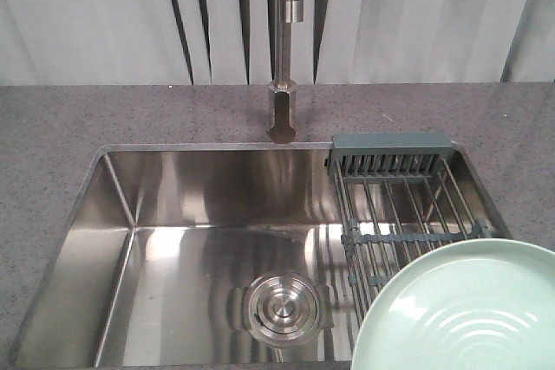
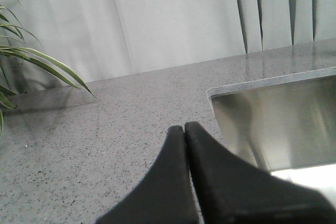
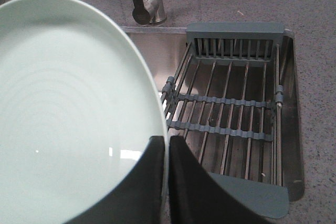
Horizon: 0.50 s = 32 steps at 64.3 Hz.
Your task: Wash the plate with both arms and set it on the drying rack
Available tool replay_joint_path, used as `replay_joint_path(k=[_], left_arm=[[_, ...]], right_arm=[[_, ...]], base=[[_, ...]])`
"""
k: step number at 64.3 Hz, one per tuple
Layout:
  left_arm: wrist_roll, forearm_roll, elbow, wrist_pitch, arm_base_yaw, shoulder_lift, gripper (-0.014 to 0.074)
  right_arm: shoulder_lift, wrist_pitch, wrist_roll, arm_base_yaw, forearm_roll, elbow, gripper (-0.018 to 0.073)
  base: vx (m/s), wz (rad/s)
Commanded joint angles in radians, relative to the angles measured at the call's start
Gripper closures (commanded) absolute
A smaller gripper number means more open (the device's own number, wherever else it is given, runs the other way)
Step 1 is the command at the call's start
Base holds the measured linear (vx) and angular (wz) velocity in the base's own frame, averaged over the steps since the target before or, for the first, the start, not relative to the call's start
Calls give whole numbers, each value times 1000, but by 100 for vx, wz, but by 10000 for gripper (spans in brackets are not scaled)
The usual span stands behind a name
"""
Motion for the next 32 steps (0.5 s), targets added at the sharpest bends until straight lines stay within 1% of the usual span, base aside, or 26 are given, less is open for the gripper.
replay_joint_path(k=[1,32], left_arm=[[-9,-3,-28,-76,-7,-13,603],[-9,-3,-28,-76,-7,-13,603]], right_arm=[[21,-75,0,-6,2,-23,561],[21,-75,0,-6,2,-23,561]], base=[[1,0],[1,0]])
